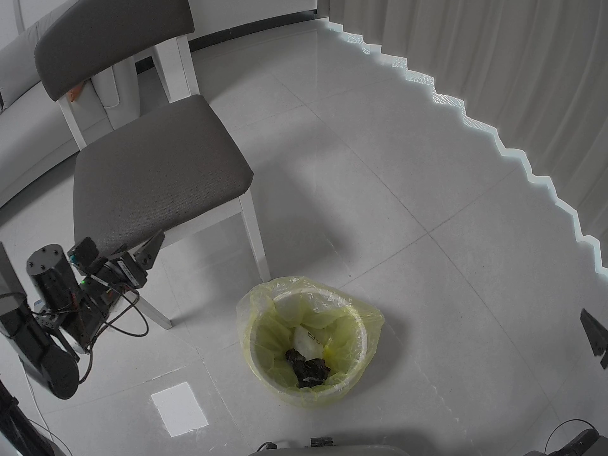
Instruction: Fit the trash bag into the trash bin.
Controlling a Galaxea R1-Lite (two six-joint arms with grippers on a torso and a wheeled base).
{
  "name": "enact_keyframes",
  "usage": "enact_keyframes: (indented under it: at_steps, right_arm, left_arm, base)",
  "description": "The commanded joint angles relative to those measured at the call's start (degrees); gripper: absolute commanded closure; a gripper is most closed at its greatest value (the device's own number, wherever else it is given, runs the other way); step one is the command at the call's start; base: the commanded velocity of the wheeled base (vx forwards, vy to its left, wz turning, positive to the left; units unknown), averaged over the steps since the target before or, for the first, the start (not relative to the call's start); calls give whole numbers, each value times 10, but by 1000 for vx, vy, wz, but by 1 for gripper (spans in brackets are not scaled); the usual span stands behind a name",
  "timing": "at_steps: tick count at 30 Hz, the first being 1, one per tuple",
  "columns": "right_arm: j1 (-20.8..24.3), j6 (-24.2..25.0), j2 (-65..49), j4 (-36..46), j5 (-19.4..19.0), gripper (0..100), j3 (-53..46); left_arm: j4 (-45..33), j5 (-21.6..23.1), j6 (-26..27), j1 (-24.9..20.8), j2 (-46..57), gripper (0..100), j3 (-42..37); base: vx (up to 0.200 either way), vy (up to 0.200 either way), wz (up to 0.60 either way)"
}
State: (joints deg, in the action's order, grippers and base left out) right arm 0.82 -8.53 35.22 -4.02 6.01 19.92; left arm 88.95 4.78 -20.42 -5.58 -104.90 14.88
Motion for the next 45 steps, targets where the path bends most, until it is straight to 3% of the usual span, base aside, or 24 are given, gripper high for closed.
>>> enact_keyframes:
  at_steps: [1, 10, 13, 14, 20, 28, 31, 35, 37, 40, 42, 45]
  right_arm:
    - [-23, 29, -208, 112, -25, 0, -22]
    - [-6, 81, -346, 226, -28, 0, -30]
    - [-7, 99, -349, 226, -30, 0, -37]
    - [-7, 127, -349, 226, -31, 0, -36]
    - [-7, 142, -349, 230, -43, 0, -37]
    - [-7, 157, -349, 231, -96, 0, -65]
    - [-8, 151, -349, 214, -86, 0, -103]
    - [-8, 149, -349, 94, -57, 0, -161]
    - [-8, 145, -349, 10, -45, 0, -194]
    - [-8, 134, -349, -8, -22, 0, -199]
    - [-8, 115, -349, -7, -28, 0, -199]
    - [-8, 91, -349, -6, -78, 0, -199]
  left_arm:
    - [10, 1, 10, 5, 138, 0, -72]
    - [10, 6, 22, 3, 207, 0, -109]
    - [10, 6, 22, 0, 219, 0, -117]
    - [10, 6, 22, 0, 234, 0, -123]
    - [-8, 6, 24, 0, 269, 0, -134]
    - [-161, 5, 24, 4, 421, 0, -127]
    - [-256, 5, 26, 4, 516, 0, -119]
    - [-440, 4, 37, 4, 674, 0, -85]
    - [-622, 4, 39, 3, 799, 0, -35]
    - [-885, 6, 40, -2, 944, 0, 59]
    - [-1007, 5, 40, -11, 992, 0, 117]
    - [-1057, -12, 36, -12, 995, 0, 159]
  base:
    - [0, 0, 0]
    - [0, 0, 0]
    - [0, 0, 0]
    - [0, 0, 0]
    - [0, 0, 0]
    - [0, 0, 0]
    - [0, 0, 0]
    - [0, 0, 0]
    - [0, 0, 0]
    - [0, 0, 0]
    - [0, 0, 0]
    - [0, 0, 0]
